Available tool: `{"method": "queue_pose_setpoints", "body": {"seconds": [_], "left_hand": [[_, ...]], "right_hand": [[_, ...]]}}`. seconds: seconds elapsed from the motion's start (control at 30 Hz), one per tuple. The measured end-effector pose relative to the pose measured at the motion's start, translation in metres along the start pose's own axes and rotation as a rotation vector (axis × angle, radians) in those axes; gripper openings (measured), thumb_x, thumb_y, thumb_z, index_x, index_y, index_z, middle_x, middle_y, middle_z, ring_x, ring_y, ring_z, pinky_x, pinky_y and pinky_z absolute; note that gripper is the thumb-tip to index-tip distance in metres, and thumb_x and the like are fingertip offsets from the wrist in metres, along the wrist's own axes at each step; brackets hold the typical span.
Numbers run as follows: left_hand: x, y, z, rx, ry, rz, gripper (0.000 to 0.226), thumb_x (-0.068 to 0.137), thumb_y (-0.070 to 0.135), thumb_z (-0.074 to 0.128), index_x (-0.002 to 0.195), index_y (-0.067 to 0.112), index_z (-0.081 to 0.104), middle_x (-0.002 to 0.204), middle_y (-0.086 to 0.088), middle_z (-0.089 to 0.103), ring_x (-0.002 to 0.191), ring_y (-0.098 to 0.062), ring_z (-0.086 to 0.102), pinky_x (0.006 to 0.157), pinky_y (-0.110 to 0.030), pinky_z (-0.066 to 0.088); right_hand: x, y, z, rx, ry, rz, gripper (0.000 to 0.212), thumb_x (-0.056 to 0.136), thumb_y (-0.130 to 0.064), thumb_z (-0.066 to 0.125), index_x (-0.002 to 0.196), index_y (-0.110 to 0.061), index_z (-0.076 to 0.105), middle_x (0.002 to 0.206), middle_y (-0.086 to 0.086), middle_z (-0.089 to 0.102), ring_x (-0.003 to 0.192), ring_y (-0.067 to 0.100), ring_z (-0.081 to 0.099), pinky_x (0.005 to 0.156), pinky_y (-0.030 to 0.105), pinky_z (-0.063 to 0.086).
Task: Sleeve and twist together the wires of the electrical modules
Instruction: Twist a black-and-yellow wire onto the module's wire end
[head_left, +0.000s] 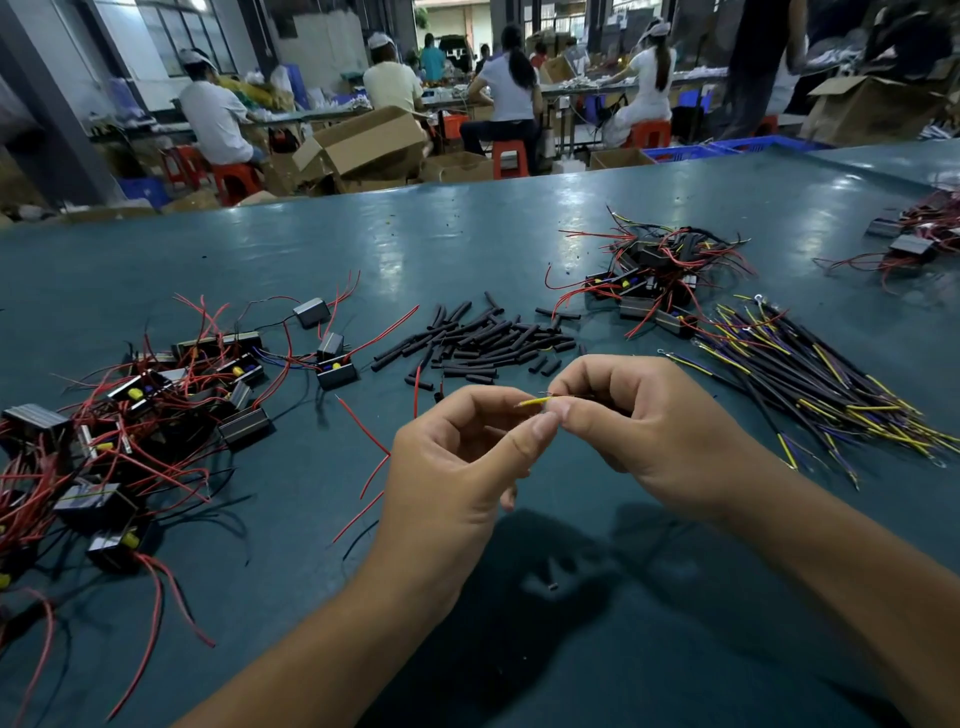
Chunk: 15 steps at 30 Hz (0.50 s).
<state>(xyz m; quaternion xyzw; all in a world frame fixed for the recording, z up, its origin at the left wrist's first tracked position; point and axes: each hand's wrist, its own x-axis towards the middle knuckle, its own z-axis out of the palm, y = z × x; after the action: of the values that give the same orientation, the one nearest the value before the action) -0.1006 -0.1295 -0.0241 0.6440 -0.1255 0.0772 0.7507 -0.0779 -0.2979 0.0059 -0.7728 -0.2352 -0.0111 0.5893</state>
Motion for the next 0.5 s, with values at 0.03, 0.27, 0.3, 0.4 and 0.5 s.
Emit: {"method": "queue_pose_setpoints", "body": {"seconds": [0.03,0.27,0.3,0.4,0.5], "left_hand": [[0.0000,0.0003,-0.0002,0.017,0.012,0.001,0.021,0.075,0.036,0.083,0.085,0.019,0.076,0.070,0.001,0.067,0.057,-0.010,0.053,0.047,-0.022,0.041],[0.0002,0.0015,0.0000,0.075,0.019,-0.019,0.007,0.085,0.030,0.072,0.081,0.024,0.075,0.069,0.003,0.067,0.058,-0.007,0.054,0.047,-0.020,0.041],[0.0000,0.0019,0.0003,0.056,0.010,-0.031,0.007,0.085,0.027,0.071,0.081,0.023,0.075,0.069,0.002,0.066,0.059,-0.008,0.054,0.047,-0.020,0.041],[0.0002,0.0034,0.0006,0.017,0.000,-0.058,0.011,0.084,0.022,0.067,0.076,0.021,0.074,0.067,0.001,0.063,0.059,-0.009,0.053,0.046,-0.021,0.040],[0.0008,0.0045,0.0009,0.022,0.001,-0.063,0.015,0.082,0.018,0.064,0.071,0.020,0.072,0.063,0.000,0.059,0.056,-0.010,0.050,0.045,-0.022,0.039]], "right_hand": [[0.0001,-0.0004,0.0000,0.016,-0.015,-0.003,0.014,0.093,-0.018,0.062,0.079,-0.016,0.063,0.051,-0.015,0.047,0.045,0.001,0.033,0.046,0.012,0.029],[0.0024,0.0023,-0.0019,0.306,-0.089,0.186,0.012,0.092,-0.017,0.055,0.084,-0.011,0.062,0.057,-0.010,0.037,0.049,0.007,0.027,0.044,0.017,0.023],[0.0025,0.0029,-0.0023,0.316,-0.084,0.179,0.014,0.096,-0.012,0.054,0.084,-0.010,0.062,0.057,-0.009,0.038,0.049,0.008,0.028,0.044,0.018,0.024],[0.0022,0.0016,-0.0042,0.160,-0.039,0.095,0.013,0.095,-0.010,0.057,0.084,-0.007,0.063,0.058,-0.003,0.052,0.053,0.011,0.043,0.049,0.022,0.036],[0.0016,-0.0016,-0.0066,0.049,-0.032,0.065,0.010,0.083,-0.022,0.063,0.081,-0.012,0.066,0.060,-0.002,0.061,0.054,0.011,0.048,0.049,0.021,0.039]]}}
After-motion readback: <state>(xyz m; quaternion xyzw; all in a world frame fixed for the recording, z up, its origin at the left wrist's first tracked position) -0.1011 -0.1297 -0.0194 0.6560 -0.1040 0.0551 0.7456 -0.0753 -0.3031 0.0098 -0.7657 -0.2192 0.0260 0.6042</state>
